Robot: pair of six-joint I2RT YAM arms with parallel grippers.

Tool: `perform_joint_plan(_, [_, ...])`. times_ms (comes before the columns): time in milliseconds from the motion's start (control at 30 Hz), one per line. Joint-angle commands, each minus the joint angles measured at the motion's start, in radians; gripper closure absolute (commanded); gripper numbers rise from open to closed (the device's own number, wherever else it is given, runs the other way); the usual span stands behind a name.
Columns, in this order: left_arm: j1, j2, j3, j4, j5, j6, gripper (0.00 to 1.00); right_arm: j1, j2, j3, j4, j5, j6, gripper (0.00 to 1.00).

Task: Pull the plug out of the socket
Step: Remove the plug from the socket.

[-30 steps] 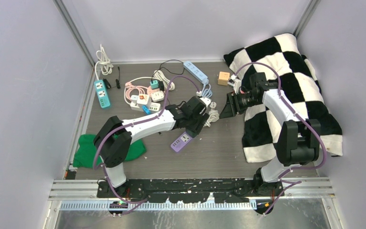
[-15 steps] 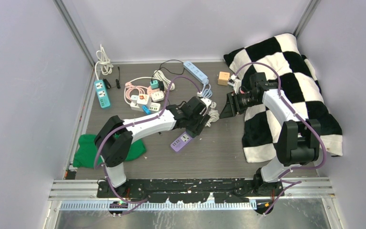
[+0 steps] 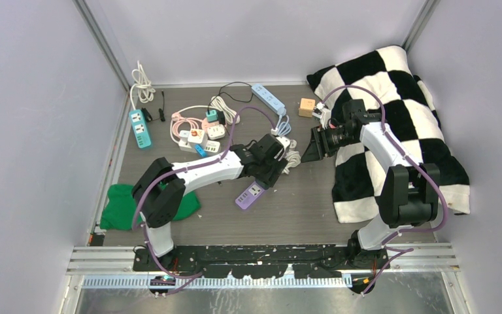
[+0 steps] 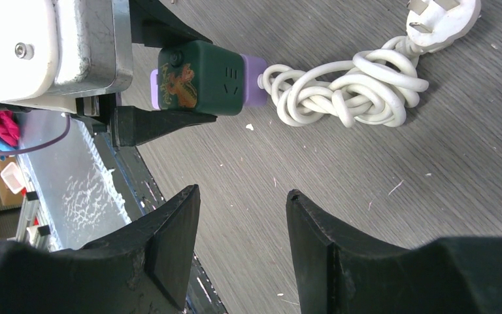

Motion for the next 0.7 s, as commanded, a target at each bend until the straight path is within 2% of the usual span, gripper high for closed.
perform_joint_plan(0, [-0.001, -0.045, -0.015, 0.030, -0.010, -0.030, 0.99, -0.004, -0.008, 0.027, 0.003, -0.003, -0.017, 0.44])
perform_joint_plan(133, [0.011, -0.102, -0.062, 0.089, -0.012, -0.102, 1.00, -0.004, -0.013, 0.021, 0.015, -0.008, -0.005, 0.44])
perform_joint_plan(500, [0.087, -0.333, -0.302, 0.402, 0.018, -0.393, 1.00, -0.004, -0.040, -0.005, 0.070, -0.074, 0.062, 0.44])
perform_joint_plan(667, [0.125, -0.420, -0.399, 0.505, 0.038, -0.566, 1.00, -0.001, -0.072, -0.062, 0.168, -0.160, 0.167, 0.44])
